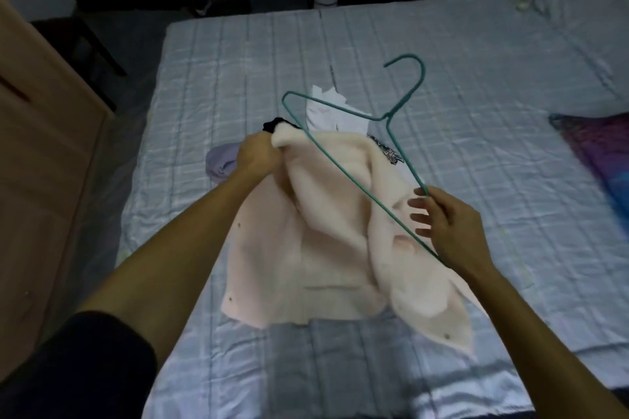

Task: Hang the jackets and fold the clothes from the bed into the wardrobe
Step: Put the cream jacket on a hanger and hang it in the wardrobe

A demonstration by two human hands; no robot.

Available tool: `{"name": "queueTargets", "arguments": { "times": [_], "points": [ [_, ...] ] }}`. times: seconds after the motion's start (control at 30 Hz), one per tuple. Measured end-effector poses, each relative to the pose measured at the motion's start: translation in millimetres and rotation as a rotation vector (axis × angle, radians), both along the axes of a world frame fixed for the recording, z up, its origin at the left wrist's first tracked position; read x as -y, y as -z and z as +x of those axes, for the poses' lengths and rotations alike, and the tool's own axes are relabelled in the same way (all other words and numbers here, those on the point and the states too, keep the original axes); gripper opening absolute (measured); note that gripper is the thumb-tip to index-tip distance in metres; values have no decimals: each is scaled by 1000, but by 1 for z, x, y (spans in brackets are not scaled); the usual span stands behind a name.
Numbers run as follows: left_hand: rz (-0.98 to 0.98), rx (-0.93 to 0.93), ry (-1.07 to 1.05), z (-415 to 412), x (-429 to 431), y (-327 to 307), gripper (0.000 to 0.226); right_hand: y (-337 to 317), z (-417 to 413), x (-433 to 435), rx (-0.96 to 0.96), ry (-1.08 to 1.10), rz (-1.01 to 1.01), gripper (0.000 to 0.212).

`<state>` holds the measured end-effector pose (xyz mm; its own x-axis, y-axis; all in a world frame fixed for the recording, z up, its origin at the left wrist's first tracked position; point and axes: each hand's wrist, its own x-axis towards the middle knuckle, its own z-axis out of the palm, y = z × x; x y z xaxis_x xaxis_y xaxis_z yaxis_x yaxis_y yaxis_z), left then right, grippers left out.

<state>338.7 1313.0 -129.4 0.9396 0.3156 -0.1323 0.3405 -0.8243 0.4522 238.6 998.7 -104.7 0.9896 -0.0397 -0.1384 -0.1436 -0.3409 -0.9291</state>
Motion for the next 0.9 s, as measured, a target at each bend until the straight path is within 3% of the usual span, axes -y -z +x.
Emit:
{"name": "queueTargets", "arguments": {
  "times": [0.5,0.9],
  "points": [
    [120,52,-4,-59,56,-61,34,-20,-152,102,-24,16,-62,23],
    [229,148,145,-71,84,-73,30,-18,-142,67,62,97,-294,23]
  ]
}}
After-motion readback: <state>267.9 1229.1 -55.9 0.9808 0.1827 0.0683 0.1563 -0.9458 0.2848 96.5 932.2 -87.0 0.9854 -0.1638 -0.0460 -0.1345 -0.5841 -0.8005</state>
